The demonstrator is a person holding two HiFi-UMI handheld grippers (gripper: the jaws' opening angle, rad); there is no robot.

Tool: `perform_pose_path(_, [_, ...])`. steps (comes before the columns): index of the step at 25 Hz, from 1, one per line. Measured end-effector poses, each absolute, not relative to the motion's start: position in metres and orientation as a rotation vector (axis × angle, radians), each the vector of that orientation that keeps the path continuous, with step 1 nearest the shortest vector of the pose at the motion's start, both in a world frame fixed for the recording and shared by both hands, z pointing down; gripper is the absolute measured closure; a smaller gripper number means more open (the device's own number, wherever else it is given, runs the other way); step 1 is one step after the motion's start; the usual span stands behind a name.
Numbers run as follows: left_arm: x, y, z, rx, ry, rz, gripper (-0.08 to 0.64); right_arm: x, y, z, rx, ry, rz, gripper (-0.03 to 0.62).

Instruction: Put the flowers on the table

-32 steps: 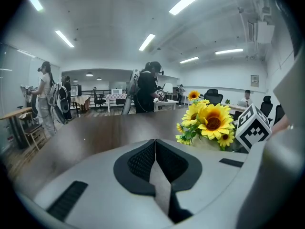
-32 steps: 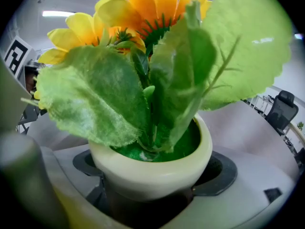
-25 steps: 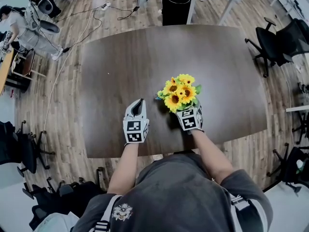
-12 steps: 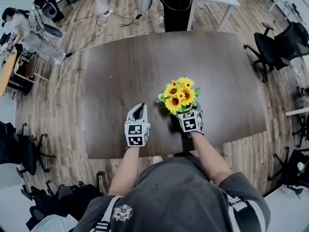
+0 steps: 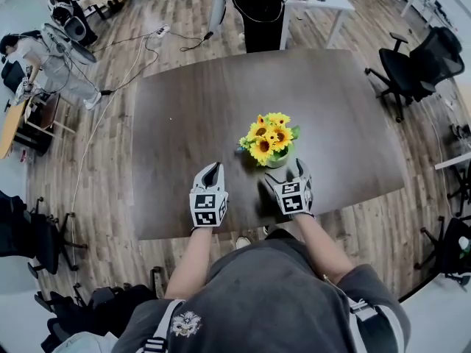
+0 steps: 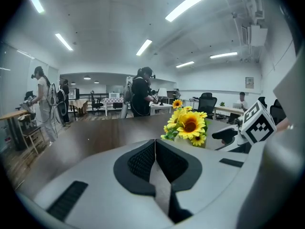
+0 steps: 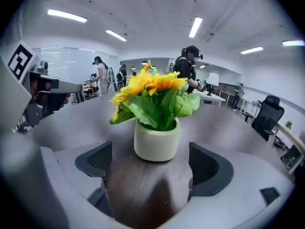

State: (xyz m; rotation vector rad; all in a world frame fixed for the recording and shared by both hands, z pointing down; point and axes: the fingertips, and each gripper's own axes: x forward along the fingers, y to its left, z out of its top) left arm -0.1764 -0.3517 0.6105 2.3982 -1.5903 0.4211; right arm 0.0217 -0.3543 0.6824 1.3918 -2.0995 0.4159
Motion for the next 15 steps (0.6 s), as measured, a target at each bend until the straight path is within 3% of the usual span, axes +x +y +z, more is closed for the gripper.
perform_pose_path(1, [-0.175,-0.346,0.609,2.404,-1.587,0.419,0.551,0.022,-0.347,0.673,1.413,-2.106,0.388,0.08])
perform_pose_path(6, [-0.167,-0.313,0.602,2.45,-1.559,0.403,0.552,0.031,-0.318,0.62,1.579,-2.096,0.193,0.44])
perform_pose_path(8, [-0.169,-0.299,0.601,2.46,-1.55,0.403,0.552,0.029,-0.308,0.603,1.637,-2.107,0.167,0.524])
perform_pose_path(10, [-0.171,-0.285,0.599,2.464,-1.544,0.397,0.552,0.025,-0.298,0.589,1.672,-2.133,0.157,0.565])
perform_pose_path(15, [-0.178,-0.254,0.595,2.455,-1.545,0.359,0.552,0.008,-0.269,0.557,1.694,-2.195,0.104,0.568])
